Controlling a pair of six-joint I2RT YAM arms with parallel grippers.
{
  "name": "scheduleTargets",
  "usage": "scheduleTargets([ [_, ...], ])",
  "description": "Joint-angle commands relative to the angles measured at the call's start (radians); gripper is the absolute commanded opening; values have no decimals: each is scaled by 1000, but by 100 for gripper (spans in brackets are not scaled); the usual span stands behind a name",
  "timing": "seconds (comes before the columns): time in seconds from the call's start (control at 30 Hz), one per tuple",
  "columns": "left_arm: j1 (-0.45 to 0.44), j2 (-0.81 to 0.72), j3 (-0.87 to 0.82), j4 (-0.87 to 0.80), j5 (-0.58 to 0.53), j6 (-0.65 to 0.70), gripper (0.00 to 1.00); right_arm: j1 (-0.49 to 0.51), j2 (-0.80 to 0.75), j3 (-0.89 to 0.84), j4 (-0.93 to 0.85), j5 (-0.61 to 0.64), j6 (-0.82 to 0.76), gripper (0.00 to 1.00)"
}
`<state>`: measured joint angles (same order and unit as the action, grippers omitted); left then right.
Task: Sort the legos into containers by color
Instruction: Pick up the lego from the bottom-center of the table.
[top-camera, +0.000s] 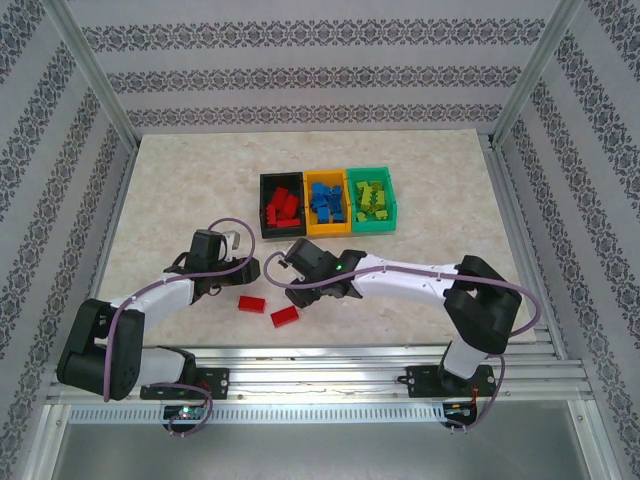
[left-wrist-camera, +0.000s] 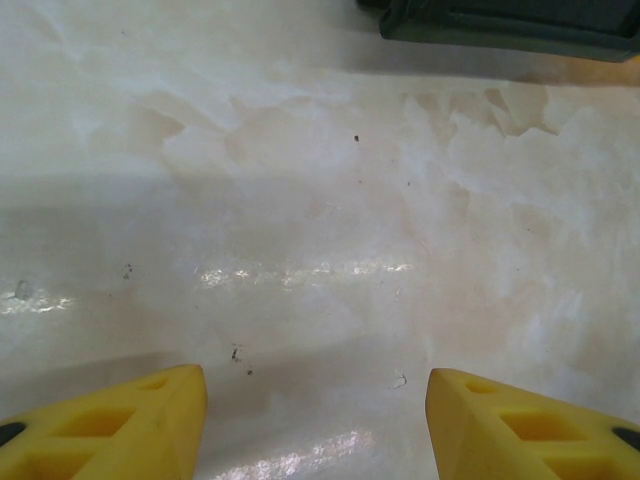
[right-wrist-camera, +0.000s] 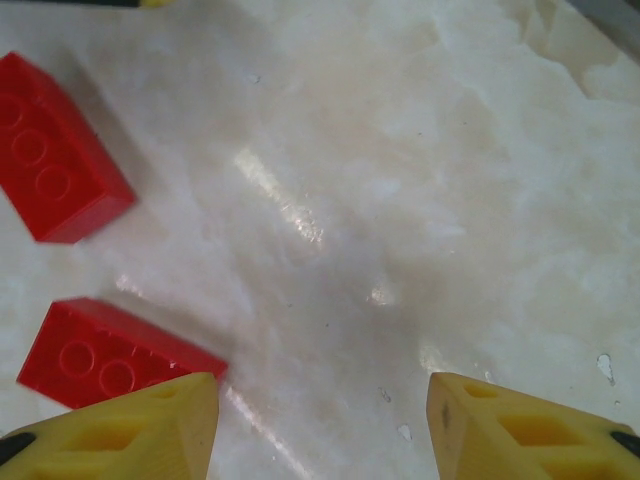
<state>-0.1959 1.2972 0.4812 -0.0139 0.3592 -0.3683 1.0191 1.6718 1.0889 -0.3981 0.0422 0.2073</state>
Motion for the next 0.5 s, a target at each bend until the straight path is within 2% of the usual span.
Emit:
scheduleTargets([
  [0.0, 13, 12, 7, 13, 7, 1, 60, 7, -32, 14, -71, -75, -113, 59],
  [0.17, 15, 17, 8, 14, 1, 1, 60, 12, -4, 60, -140, -133, -207, 62],
  [0.47, 15, 13, 7, 9, -8, -1, 60, 13, 32, 87, -144, -91, -312, 69],
])
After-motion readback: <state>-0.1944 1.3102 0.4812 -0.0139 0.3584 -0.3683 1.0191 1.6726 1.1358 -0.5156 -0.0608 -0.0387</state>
